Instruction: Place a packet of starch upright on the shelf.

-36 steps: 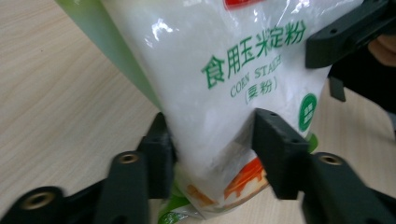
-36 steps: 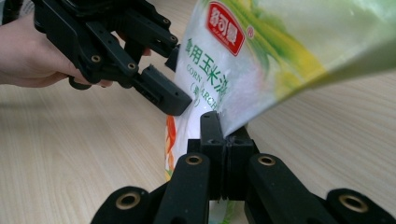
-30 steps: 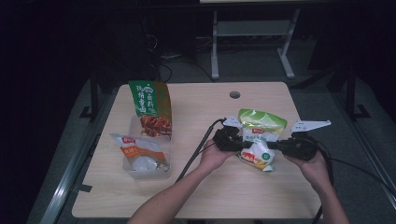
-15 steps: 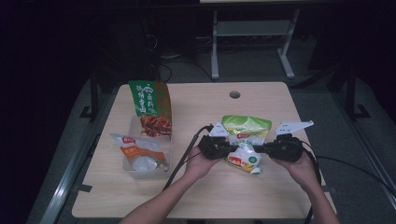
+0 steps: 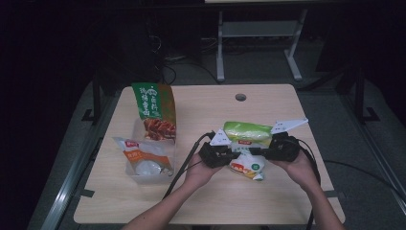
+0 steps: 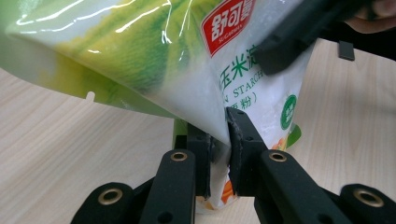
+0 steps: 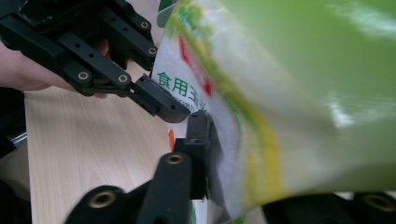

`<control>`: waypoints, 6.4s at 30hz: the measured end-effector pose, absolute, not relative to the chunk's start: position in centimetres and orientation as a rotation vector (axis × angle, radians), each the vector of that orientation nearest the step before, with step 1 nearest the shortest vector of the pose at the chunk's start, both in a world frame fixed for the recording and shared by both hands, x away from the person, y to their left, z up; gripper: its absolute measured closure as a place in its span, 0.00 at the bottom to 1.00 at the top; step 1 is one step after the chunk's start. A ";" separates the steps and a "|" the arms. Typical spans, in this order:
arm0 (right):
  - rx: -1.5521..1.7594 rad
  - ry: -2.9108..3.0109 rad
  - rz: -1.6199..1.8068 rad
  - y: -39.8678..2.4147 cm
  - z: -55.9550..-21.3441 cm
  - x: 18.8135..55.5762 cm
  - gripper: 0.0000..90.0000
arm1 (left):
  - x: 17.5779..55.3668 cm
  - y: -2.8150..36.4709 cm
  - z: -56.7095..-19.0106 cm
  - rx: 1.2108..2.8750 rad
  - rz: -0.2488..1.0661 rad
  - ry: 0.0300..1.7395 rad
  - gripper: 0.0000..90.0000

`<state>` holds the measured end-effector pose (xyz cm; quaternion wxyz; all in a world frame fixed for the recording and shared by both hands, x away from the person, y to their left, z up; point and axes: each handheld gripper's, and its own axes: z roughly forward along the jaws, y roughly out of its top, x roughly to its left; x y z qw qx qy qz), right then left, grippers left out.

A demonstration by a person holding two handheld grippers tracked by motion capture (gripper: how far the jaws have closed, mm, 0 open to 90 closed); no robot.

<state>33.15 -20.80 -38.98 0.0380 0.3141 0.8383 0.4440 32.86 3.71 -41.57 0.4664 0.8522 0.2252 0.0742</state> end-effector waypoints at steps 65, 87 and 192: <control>0.661 2.642 1.424 -7.6 -28.5 36.8 1.00 | 23.1 14.6 -43.1 2.101 0.190 0.526 0.35; 0.528 2.678 1.497 0.1 -27.9 39.2 1.00 | 22.5 14.6 -43.4 2.124 0.184 0.488 0.33; 0.713 2.734 1.438 -2.4 -34.8 41.0 0.46 | 23.7 15.0 -43.9 2.147 0.169 0.529 0.29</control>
